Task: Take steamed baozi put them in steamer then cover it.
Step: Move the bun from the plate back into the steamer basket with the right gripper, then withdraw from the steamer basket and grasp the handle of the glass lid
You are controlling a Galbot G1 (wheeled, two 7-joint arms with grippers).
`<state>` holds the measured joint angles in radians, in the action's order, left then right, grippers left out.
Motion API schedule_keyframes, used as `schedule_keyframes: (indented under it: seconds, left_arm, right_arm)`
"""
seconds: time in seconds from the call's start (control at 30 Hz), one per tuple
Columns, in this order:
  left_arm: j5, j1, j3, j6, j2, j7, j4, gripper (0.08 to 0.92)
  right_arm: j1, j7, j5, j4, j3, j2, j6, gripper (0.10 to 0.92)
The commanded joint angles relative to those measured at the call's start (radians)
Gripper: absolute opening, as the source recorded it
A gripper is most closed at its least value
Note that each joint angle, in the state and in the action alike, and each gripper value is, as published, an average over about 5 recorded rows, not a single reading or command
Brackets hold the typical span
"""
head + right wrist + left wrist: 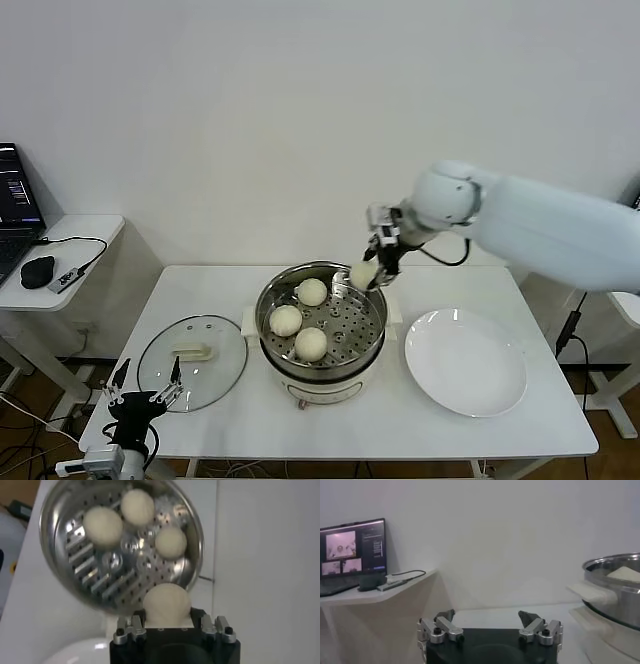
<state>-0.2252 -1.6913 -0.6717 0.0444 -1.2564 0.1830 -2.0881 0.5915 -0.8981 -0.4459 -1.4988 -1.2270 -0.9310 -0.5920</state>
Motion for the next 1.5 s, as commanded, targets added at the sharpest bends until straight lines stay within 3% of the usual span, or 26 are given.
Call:
schedule_keyframes:
  seconds: [0.03, 0.83, 1.2, 1.33, 1.5]
  left_arm:
    - [0.002, -0.002, -0.007, -0.005, -0.004, 0.001, 0.002, 0.823]
    - [0.017, 0.003, -0.003, -0.014, -0.01, 0.001, 0.017, 0.823]
    - [0.012, 0.007, 0.001, -0.014, -0.008, 0.001, 0.019, 0.823]
    - [0.011, 0.007, 0.005, -0.015, -0.007, 0.0, 0.024, 0.823]
    - [0.013, 0.009, 0.006, -0.026, -0.003, -0.002, 0.031, 0.823]
  right_arm:
    - [-0.078, 0.083, -0.056, 0.054, -0.035, -0.161, -0.093, 0.577]
    - [-0.171, 0.07, 0.044, 0.096, -0.016, -0.159, -0.123, 0.592]
    - [-0.124, 0.089, 0.032, -0.045, 0.097, -0.024, -0.117, 0.815]
    - [-0.162, 0.262, -0.017, -0.163, 0.167, 0.078, -0.099, 0.822]
    - [-0.352, 0.721, -0.137, -0.309, 0.307, 0.247, 0.012, 0.823]
